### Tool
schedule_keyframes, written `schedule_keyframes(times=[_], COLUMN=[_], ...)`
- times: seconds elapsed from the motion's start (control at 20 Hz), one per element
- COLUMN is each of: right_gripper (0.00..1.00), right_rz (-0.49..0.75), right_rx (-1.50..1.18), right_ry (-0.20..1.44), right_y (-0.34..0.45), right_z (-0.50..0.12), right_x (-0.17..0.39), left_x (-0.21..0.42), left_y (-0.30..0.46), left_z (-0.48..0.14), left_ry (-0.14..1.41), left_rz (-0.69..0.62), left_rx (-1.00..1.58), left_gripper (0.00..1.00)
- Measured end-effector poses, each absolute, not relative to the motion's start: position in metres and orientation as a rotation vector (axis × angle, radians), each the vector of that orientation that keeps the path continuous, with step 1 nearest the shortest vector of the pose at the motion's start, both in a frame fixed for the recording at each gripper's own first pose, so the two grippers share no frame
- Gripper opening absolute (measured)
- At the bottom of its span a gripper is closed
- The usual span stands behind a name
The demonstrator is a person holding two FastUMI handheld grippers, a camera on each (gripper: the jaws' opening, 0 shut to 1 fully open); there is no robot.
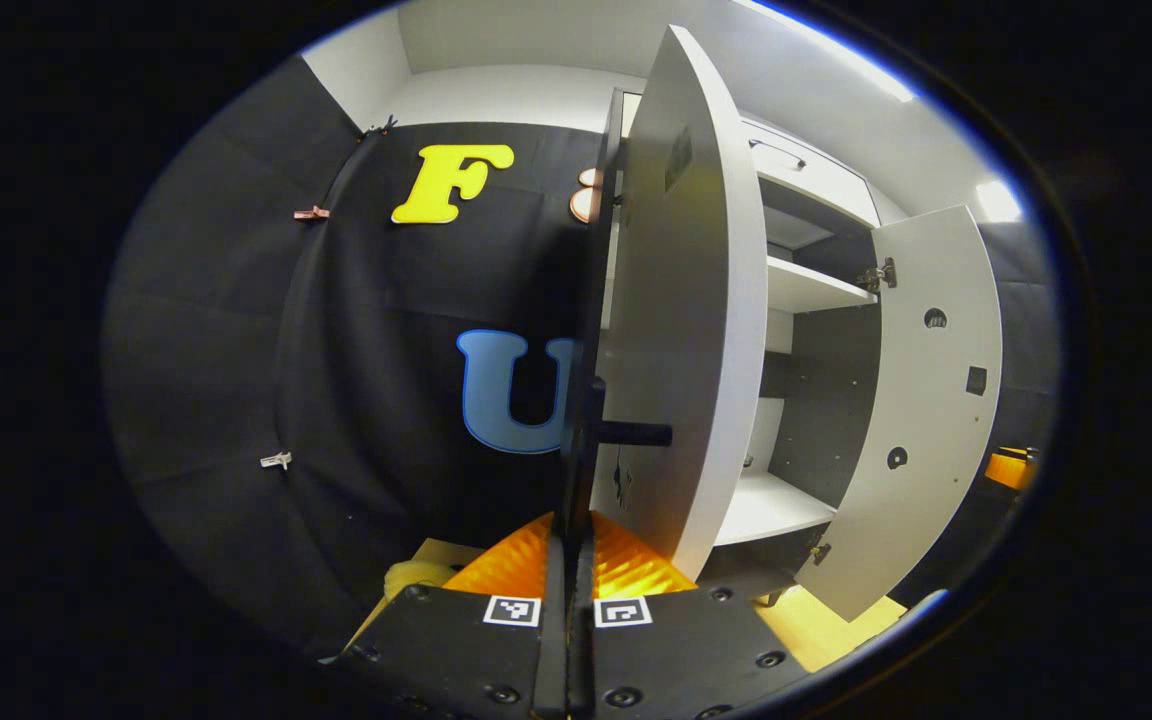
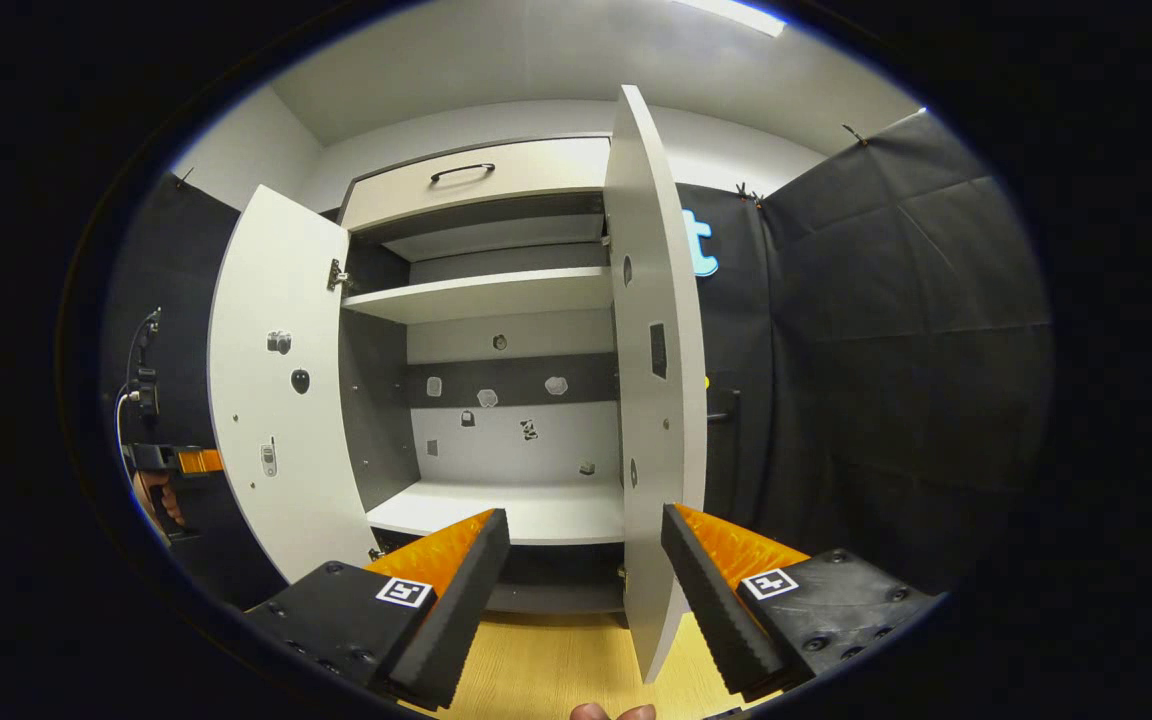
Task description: Open the right door of the double-door shoe cabinet with the right hand, and open the left door with the left hand.
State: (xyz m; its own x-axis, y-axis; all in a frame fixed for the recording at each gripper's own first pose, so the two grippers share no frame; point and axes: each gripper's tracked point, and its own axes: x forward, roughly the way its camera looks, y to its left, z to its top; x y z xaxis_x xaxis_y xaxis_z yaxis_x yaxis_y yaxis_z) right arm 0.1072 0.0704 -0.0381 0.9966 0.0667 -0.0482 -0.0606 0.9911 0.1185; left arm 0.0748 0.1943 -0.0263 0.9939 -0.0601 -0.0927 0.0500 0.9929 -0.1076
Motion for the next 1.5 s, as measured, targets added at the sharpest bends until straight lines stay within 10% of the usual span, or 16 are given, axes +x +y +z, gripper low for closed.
schedule_keyframes(times=[0.4, 1.05, 1.5], right_gripper=[0.96, 0.96, 0.97], right_rz=[0.056, 0.080, 0.092], right_rx=[0.127, 0.134, 0.151], right_ry=[0.051, 0.050, 0.021], right_y=[0.059, 0.061, 0.065], right_z=[-0.036, -0.033, -0.021], right_x=[0.100, 0.093, 0.088], left_x=[0.045, -0.026, -0.032], left_y=[0.195, 0.156, 0.091], left_z=[-0.013, 0.005, 0.010], left_ry=[0.062, -0.012, -0.020], left_rz=[-0.021, 0.020, 0.003], left_rx=[-0.073, -0.077, -0.051], left_gripper=[0.07, 0.96, 0.95])
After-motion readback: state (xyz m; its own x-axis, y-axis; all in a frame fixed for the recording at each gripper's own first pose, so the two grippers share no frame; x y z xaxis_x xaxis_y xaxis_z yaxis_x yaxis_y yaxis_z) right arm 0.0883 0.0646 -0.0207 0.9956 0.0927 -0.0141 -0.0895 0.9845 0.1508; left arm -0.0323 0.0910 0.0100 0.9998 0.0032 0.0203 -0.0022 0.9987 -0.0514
